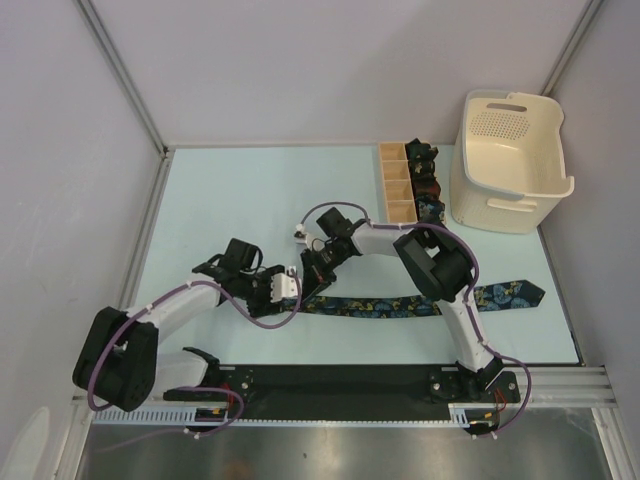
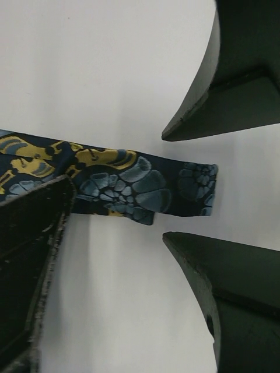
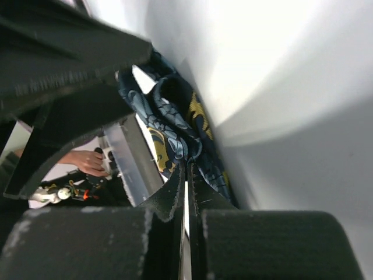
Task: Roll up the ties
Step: Roll the tie at the center of the board.
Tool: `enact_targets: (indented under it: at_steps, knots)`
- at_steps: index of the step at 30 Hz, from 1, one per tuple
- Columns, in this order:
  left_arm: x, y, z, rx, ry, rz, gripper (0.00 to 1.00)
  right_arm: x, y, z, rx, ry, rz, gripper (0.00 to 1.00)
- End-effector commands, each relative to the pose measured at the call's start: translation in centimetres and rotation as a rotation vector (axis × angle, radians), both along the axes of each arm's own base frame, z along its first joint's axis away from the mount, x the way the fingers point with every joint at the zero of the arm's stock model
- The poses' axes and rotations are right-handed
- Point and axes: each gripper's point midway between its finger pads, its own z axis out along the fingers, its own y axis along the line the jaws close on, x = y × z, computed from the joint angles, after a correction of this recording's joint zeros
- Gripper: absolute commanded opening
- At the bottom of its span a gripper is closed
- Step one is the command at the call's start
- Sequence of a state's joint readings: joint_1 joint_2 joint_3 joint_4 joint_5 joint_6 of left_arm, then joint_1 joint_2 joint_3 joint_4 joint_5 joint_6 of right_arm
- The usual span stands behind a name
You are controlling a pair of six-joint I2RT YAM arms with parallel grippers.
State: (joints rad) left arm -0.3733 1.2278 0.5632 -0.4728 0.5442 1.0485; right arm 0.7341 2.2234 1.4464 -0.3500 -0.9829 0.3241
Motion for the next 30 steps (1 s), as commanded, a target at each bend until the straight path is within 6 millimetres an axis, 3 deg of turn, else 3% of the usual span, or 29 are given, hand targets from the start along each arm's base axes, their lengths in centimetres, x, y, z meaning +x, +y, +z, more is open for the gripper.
enact_targets:
  at_steps: [1,7,14,17,18,24,27,28,30]
  knots:
    - [1.2,-1.7,0.0,-0.002,-0.089,-0.085,0.69,0.4,0.3,-0.6,0.008,-0.069,0.040,0.00]
    - [0.8,-2.2,-1.0,0.035,-0.057,-0.091,0.71,1.3,0.7,0.5,0.032,-0.107,0.041,0.00]
    - [1.6,-2.5,-0.6,0.027,-0.083,-0.082,0.77,0.6,1.3,1.4,0.048,-0.103,0.087,0.00]
    - [0.6,-2.7,-0.8,0.020,-0.035,-0.128,0.64,0.8,1.4,1.4,0.051,-0.113,0.087,0.00]
    - [0.6,-2.8,-0.7,0.018,-0.032,-0.130,0.53,1.0,1.4,1.5,0.054,-0.119,0.087,0.00]
    - [0.0,-2.4,-1.4,0.068,0.044,-0.119,0.36,2.3,0.9,1.6,0.032,-0.133,0.050,0.01]
    - [0.3,-1.9,-1.9,0.104,0.068,-0.068,0.34,2.7,0.8,2.4,0.013,-0.061,-0.025,0.21]
    - [0.4,-1.9,-2.0,0.109,0.073,-0.051,0.33,2.7,0.6,3.4,0.031,-0.043,-0.047,0.37]
    - [0.7,-1.7,-2.3,0.128,0.099,-0.004,0.32,2.2,0.1,3.2,0.041,-0.007,-0.086,0.47]
